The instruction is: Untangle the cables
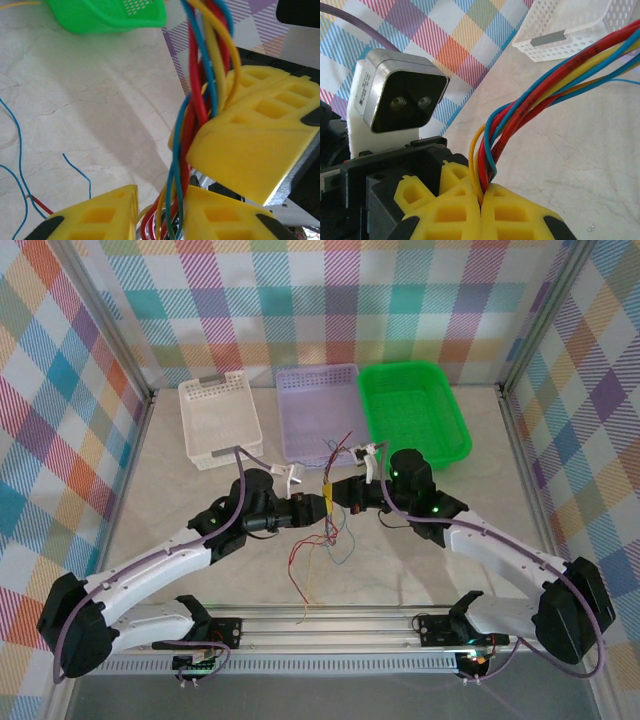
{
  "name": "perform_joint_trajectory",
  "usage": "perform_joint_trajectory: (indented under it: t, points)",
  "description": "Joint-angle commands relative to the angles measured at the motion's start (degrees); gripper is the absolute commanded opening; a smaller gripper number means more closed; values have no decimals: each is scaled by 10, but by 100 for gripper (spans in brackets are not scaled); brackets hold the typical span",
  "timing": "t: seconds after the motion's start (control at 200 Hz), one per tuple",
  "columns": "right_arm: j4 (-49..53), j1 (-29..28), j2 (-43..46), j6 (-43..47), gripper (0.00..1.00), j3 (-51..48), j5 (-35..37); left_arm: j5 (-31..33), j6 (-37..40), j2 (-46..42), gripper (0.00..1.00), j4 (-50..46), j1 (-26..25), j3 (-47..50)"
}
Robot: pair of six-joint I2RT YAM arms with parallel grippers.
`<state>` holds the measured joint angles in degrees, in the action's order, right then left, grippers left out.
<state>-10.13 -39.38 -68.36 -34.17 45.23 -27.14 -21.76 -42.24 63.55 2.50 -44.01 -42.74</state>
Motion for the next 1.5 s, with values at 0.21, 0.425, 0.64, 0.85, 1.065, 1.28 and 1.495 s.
perform_joint_trajectory:
  t: [0.21,0.425,0.64,0.85,1.065,1.28,1.495]
  points:
    - [-26,-4,-5,-36,0,21,-47,36,1,0,0,16,-9,21]
    - [-12,-3,-3,-45,3,21,-46,61,6,-34,0,4,-9,40]
    - [-20,3,19,-63,35,-1,-39,88,0,-68,0,12,-8,63]
    - [-30,7,18,-75,44,-15,-56,77,1,-67,0,23,-8,62]
    - [-20,6,-6,-65,43,-26,-49,46,19,-65,0,15,-9,50]
    - [-68,5,-25,-80,38,-24,-57,22,23,-53,0,15,-8,50]
    - [-86,-4,-40,-76,31,-17,-57,12,26,-45,0,15,-9,50]
